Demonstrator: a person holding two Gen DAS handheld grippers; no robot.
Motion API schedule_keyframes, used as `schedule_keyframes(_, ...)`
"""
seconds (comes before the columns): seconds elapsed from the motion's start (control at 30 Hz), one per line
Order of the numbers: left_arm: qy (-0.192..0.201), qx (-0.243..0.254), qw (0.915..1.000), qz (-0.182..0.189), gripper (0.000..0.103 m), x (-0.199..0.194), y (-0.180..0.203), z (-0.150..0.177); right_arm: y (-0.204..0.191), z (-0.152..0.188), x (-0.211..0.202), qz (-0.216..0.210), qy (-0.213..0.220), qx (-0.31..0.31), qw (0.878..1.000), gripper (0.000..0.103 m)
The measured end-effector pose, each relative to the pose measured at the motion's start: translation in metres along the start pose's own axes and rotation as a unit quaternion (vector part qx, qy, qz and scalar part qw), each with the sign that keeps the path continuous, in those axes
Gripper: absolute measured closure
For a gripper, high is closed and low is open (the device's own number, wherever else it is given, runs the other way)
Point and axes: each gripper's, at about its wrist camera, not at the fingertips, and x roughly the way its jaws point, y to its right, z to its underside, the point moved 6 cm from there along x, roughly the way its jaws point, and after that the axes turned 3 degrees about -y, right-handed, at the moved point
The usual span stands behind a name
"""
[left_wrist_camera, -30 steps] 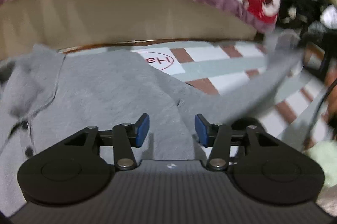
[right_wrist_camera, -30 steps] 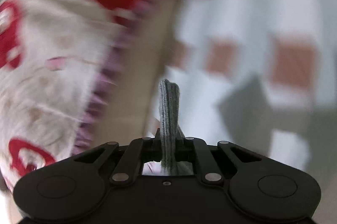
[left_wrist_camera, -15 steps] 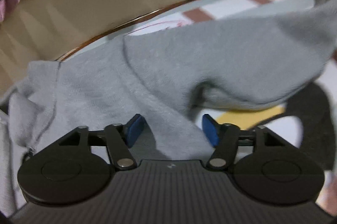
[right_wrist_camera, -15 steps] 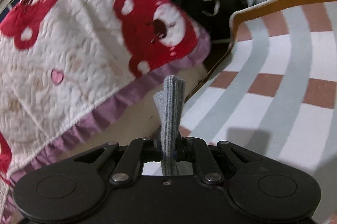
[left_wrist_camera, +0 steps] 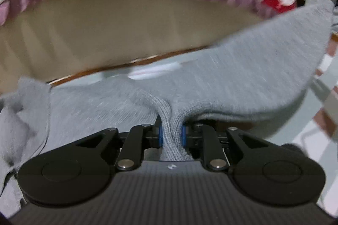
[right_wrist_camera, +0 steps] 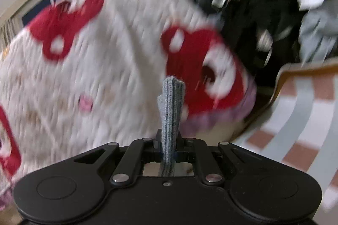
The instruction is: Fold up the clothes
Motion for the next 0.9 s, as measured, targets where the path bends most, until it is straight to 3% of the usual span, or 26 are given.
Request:
schedule_keyframes(0.13,0.002,0.003,0.9995,0.031,0.089,0.001,0.021,-0.012,0.022,-0.026,-0.015,0.013,0.037,0.028,0.999,0.092)
schedule_keyframes(0.23,0.012,-0.036,0.9955,0.086,0.090,0.000,0.033,-0.023,0.028,-0.030,-0.015,0.033,0.043,0.007,0.999,0.092)
schedule_keyframes(0.4,-0.016,-0.015,0.9925,0.120,0.091,0.021,0.080,-0.036,0.040,-0.035,-0.016,0.061,0.060,-0.012,0.996,0.092)
schedule_keyframes(0.53,-0.051,-0.002,0.9941,0.095,0.089,0.049,0.106,-0.024,0.054,-0.036,-0.018,0.081,0.081,-0.001,0.993,0.092)
schedule_keyframes(0.6,-0.108,0.004,0.9924,0.058,0.070,0.064,0.106,-0.004,0.061,-0.032,-0.012,0.111,0.070,-0.006,0.991,0.087)
schedule_keyframes(0.63,-0.106,0.001,0.9928,0.056,0.068,0.061,0.105,0.001,0.068,-0.026,-0.006,0.139,0.051,-0.003,0.989,0.086)
schedule_keyframes(0.67,-0.103,0.003,0.9927,0.062,0.057,0.053,0.104,0.002,0.076,-0.019,0.002,0.162,0.022,0.006,0.986,0.080)
schedule_keyframes(0.7,-0.104,0.006,0.9920,0.072,0.052,0.044,0.104,0.002,0.085,-0.012,0.008,0.184,-0.008,0.017,0.983,0.067)
schedule_keyframes(0.77,-0.085,0.004,0.9925,0.087,0.046,0.020,0.098,0.000,0.096,-0.005,0.015,0.192,-0.052,0.053,0.979,0.053)
schedule_keyframes(0.9,-0.069,0.023,0.9951,0.067,0.035,-0.017,0.071,0.009,0.094,-0.008,0.013,0.179,-0.070,0.080,0.978,0.048)
